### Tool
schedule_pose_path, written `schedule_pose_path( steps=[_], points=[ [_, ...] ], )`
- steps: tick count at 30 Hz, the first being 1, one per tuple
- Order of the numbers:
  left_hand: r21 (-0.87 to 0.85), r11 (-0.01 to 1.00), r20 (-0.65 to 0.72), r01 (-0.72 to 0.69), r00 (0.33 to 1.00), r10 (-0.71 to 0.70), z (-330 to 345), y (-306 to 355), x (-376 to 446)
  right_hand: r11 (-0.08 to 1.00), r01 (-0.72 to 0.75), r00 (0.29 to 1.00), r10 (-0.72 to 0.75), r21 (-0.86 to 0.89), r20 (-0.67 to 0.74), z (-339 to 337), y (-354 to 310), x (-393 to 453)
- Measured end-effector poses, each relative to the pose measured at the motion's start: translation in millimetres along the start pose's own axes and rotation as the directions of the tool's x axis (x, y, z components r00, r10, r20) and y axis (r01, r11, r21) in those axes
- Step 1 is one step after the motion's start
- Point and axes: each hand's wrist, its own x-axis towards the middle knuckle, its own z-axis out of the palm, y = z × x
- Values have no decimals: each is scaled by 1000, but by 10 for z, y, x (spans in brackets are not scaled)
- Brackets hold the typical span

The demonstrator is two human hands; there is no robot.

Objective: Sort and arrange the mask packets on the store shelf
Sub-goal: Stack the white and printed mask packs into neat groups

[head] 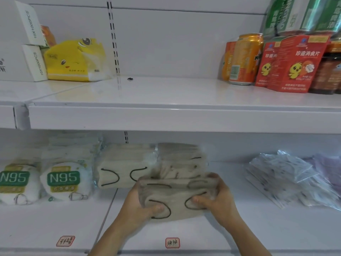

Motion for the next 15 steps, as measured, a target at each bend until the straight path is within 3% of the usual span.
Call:
schedule_pose_path(
  steps=[4,9,15],
  points=[
    [25,1000,14,12,1000,-13,43,-156,-79,981,-126,991,118,149,62,65,203,-98],
    [15,999,-76,-43,996,44,94,-5,18,999,-14,1000,14,32,5,-44,80,20],
    [53,998,27,-40,999,39,145,-92,-47,995,5,999,-1,-96,44,-70,225,-8]
  ],
)
